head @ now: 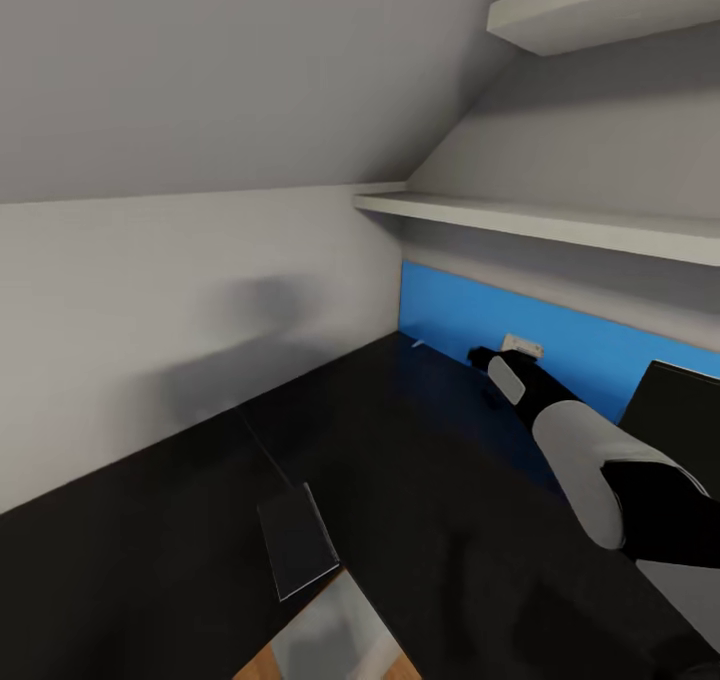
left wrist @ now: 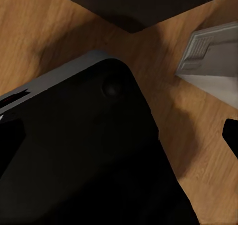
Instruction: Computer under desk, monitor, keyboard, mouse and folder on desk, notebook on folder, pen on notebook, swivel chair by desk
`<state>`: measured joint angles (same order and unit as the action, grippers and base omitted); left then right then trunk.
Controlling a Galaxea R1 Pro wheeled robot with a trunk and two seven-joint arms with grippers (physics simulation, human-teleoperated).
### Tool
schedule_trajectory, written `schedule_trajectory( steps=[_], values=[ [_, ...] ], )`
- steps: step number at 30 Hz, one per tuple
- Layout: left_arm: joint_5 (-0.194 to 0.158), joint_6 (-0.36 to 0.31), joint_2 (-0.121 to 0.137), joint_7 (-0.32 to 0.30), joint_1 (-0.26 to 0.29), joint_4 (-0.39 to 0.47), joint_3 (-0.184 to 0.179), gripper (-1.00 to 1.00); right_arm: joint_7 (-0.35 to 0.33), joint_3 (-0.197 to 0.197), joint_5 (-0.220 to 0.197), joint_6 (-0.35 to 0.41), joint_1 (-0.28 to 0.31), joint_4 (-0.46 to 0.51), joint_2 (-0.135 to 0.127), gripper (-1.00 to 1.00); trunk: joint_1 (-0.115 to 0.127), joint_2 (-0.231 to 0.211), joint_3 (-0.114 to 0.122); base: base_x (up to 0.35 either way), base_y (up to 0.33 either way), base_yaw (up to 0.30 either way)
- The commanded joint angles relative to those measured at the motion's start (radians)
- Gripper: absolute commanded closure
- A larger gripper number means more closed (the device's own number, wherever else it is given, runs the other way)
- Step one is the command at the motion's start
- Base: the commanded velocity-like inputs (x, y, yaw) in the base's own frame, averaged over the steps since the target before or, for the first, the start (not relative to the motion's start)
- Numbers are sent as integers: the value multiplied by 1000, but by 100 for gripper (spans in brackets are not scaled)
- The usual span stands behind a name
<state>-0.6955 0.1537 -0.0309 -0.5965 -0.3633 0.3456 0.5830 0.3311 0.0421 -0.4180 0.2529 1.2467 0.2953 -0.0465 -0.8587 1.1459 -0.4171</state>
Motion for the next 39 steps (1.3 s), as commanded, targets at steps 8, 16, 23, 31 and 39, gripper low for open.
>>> schedule_trajectory(
  steps=[8, 16, 23, 31, 39],
  values=[
    [-6, -2, 0, -3, 0, 1, -8, -100, 5, 7, -3, 24, 46, 1, -2, -100, 0, 1, -14, 0, 0, 0],
    [-5, -2, 0, -3, 0, 1, -9, -100, 5, 8, -3, 76, 71, 0, -24, -100, 0, 1, -27, 0, 0, 0],
    [-5, -2, -1, -3, 0, 1, -9, -100, 6, 7, -4, 82, 75, -5, -42, -100, 0, 1, -38, 0, 0, 0],
    [-10, 0, -4, -4, 0, 0, -5, -100, 5, 7, -4, 120, 75, -7, -39, -100, 0, 1, -51, 0, 0, 0],
    [-15, 3, -17, -3, 0, -24, 1, -100, 5, 7, -6, 143, 74, -7, -40, -100, 0, 1, -64, 0, 0, 0]
  ],
)
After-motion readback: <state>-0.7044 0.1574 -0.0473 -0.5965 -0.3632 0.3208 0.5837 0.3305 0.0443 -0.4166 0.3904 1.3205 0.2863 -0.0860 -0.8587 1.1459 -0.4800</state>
